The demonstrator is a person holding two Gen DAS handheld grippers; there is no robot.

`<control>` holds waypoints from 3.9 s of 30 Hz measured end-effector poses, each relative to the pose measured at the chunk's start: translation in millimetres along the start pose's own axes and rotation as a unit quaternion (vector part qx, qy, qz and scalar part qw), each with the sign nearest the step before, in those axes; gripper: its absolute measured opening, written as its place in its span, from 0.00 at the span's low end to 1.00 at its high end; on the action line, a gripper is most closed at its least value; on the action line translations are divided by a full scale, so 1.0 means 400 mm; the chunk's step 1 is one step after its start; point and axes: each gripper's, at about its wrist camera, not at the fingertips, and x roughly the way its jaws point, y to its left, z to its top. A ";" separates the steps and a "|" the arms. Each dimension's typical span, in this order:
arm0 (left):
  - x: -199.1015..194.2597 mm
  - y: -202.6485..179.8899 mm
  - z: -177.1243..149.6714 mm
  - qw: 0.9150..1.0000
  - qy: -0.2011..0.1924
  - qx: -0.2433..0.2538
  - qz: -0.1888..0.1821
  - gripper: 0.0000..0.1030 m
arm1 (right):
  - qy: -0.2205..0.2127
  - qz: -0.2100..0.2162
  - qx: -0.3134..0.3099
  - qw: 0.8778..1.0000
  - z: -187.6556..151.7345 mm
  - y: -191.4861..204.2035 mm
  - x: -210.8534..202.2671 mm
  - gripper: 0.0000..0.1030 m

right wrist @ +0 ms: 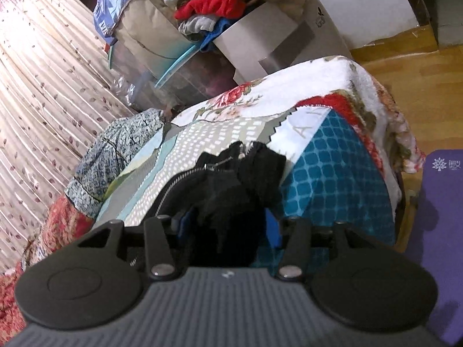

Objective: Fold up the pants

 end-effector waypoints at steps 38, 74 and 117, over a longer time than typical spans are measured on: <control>-0.313 0.376 -0.086 0.972 -0.085 -0.217 -0.010 0.70 | 0.158 0.236 -0.404 0.869 -0.300 0.558 -0.121 0.52; -0.183 0.488 -0.136 0.944 -0.127 -0.275 -0.128 0.23 | 0.497 0.247 -0.234 0.798 -1.028 1.007 -0.015 0.19; -0.077 0.127 0.002 0.984 -0.016 -0.097 -0.151 0.80 | 0.299 0.173 -0.227 0.910 -0.633 0.709 -0.080 0.48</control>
